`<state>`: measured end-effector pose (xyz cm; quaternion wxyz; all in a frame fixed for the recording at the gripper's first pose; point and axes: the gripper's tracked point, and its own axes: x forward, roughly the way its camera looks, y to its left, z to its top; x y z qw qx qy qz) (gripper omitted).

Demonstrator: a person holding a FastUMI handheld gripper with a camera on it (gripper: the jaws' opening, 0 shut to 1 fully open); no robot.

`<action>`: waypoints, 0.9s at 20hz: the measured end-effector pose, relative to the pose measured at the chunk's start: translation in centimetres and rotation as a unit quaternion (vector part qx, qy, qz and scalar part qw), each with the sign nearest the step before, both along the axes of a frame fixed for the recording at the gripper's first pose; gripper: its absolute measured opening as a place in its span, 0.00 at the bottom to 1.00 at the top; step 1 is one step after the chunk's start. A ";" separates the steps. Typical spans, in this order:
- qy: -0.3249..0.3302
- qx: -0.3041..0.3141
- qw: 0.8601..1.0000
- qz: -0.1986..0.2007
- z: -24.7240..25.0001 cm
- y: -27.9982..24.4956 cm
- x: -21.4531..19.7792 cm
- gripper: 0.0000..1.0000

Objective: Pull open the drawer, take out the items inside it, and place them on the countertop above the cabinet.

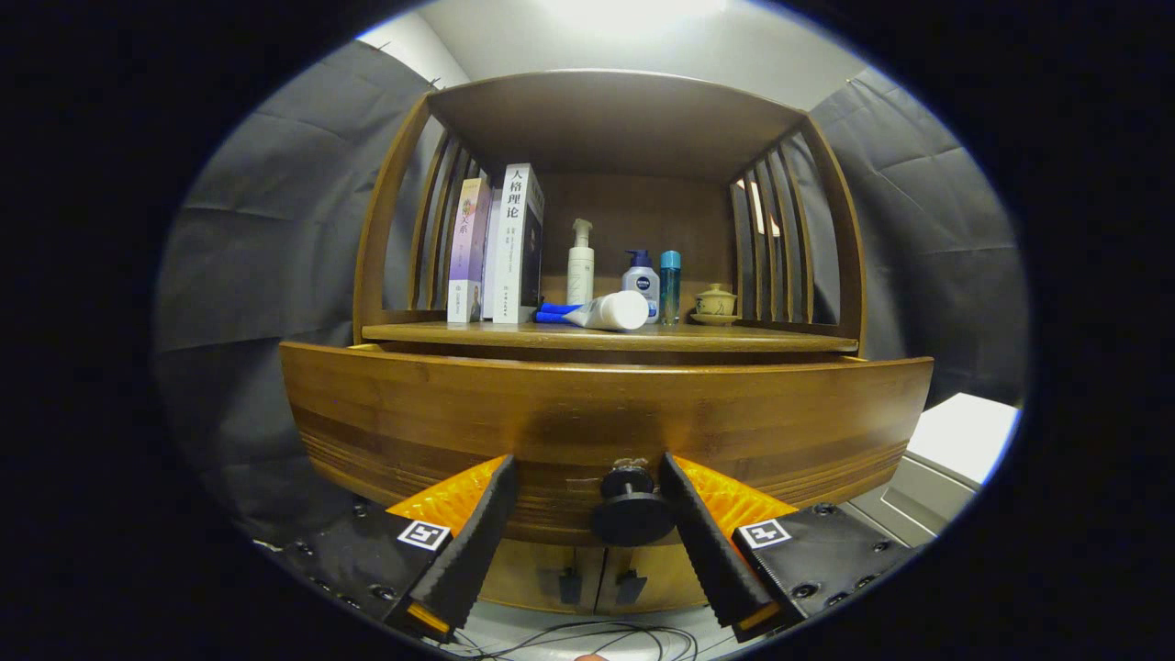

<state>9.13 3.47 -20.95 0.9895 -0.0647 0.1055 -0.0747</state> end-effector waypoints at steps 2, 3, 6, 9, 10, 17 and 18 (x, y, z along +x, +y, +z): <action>0.001 -0.001 1.000 0.001 -0.1 -0.2 0.9 0.98; 0.002 -0.002 1.000 0.001 -0.2 -0.4 1.3 0.98; 0.004 -0.005 1.000 -0.002 -0.3 -0.7 2.5 0.98; 0.005 -0.004 1.000 -0.002 -0.5 -0.9 3.7 0.98; 0.005 -0.004 1.000 -0.002 -0.5 -1.0 4.1 0.98; 0.006 0.003 1.000 -0.003 -0.5 -1.5 6.1 0.98; 0.007 0.003 1.000 -0.004 -0.6 -1.5 6.4 0.98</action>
